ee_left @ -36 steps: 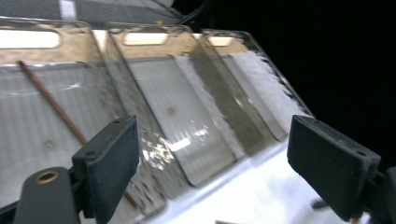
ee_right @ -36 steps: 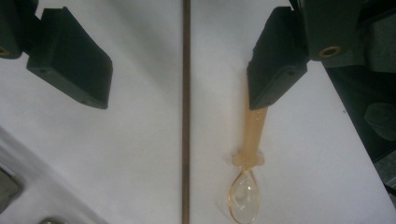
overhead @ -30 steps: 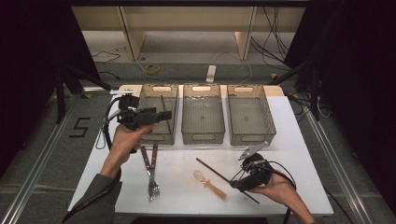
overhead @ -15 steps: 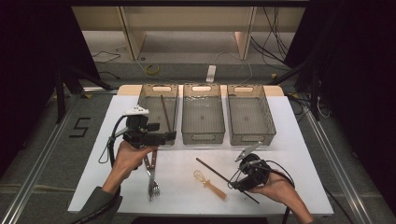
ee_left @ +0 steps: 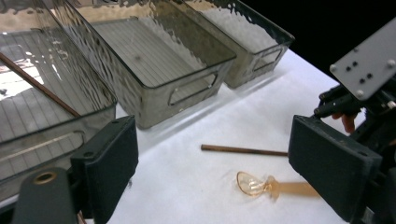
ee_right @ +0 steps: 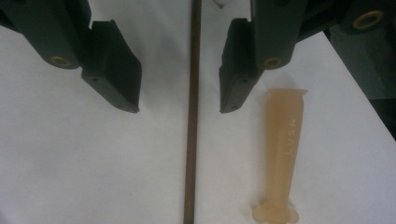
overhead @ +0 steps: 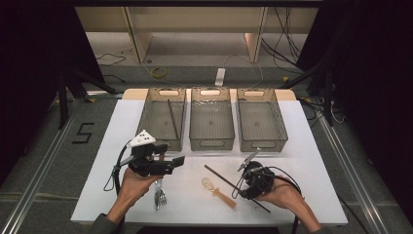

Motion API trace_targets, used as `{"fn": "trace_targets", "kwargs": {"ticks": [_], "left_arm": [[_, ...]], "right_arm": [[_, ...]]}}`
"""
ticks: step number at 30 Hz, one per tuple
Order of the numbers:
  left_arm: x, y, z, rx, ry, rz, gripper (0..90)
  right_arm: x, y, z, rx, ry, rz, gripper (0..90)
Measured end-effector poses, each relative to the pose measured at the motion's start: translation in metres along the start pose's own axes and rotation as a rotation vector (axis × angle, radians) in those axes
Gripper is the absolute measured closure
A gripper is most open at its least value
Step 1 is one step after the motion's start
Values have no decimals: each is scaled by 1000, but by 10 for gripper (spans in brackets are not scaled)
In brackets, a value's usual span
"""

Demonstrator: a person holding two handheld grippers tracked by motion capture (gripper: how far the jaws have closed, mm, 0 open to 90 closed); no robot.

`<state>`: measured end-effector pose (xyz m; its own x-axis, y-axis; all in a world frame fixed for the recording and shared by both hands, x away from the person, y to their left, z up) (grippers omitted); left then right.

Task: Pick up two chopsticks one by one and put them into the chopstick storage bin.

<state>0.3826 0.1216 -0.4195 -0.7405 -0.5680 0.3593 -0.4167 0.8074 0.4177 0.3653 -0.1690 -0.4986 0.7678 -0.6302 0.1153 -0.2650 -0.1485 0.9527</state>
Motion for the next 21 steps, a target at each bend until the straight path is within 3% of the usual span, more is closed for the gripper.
{"fn": "trace_targets", "kwargs": {"ticks": [5, 10, 17, 21], "left_arm": [[2, 4, 7, 14, -21, 1, 158], [5, 11, 11, 28, -67, -15, 158], [4, 11, 18, 17, -60, -19, 158], [6, 10, 19, 16, -60, 5, 159]], "right_arm": [[-1, -2, -1, -21, 4, 4, 557], [-3, -5, -3, -42, 26, 6, 614], [-5, -6, -5, -77, 50, 23, 691], [-5, -7, -6, -89, 68, 49, 732]]}}
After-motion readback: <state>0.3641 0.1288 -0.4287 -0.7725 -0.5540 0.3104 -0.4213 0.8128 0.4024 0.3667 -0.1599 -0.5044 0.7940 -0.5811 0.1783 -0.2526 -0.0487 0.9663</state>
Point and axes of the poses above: each handheld gripper's, and its own axes: y roughly backward along the jaws, z roughly out of its underside, x roughly to its right, the point moved 5 cm from there along -y, roughly forward along the jaws, and after that the axes turned 11 degrees about z, right-handed, at the moved point
